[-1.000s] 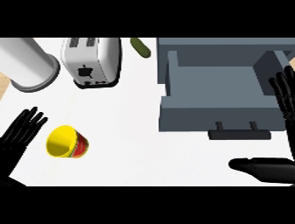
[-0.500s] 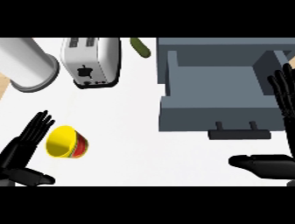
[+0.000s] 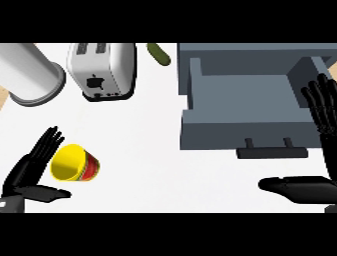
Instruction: Pick up the cup, place it into the drawer and close the drawer
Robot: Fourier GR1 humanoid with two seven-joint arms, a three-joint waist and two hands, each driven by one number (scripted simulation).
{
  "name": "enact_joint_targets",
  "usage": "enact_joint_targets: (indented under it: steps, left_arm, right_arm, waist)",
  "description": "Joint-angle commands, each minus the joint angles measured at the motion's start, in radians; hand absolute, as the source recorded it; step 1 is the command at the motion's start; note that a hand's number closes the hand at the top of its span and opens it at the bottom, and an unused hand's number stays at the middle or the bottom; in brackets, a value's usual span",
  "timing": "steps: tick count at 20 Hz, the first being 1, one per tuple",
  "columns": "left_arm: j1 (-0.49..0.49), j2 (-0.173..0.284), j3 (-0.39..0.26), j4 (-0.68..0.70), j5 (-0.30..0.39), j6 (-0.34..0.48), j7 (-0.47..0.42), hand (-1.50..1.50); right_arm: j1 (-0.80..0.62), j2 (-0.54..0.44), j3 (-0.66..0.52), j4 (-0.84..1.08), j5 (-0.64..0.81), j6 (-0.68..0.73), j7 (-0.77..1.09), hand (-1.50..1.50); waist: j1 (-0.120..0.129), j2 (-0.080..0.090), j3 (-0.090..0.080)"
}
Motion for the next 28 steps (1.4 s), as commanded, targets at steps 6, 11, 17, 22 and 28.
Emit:
enact_joint_targets:
  steps: [6,11,17,22,28]
  left_arm:
    - [-0.094,0.04,-0.007,0.193,-0.017,-0.094,-0.211,-1.5]
    - [-0.126,-0.018,-0.041,0.25,-0.057,-0.018,-0.285,-1.5]
    - [-0.143,0.02,-0.043,0.309,-0.052,-0.087,-0.3,-1.5]
    - [-0.147,-0.016,-0.058,0.3,-0.051,-0.087,-0.323,-1.5]
    - [-0.157,-0.059,-0.068,0.303,-0.032,-0.132,-0.321,-1.5]
  right_arm:
    - [0.04,-0.013,-0.023,-0.021,-0.039,0.036,-0.034,-1.5]
    - [0.002,0.023,0.032,0.008,0.016,0.0,-0.002,-1.5]
    - [-0.002,0.022,0.031,-0.012,0.014,-0.001,0.016,-1.5]
    - [-0.063,-0.005,-0.028,0.063,-0.018,0.01,-0.01,-1.5]
    - [-0.01,-0.028,-0.039,0.02,-0.059,0.055,-0.004,-1.5]
  waist:
    - [-0.009,0.0,-0.001]
    - [-0.012,0.004,-0.002]
    - [-0.014,0.004,-0.003]
    - [-0.002,0.004,-0.001]
    - [-0.014,0.004,-0.002]
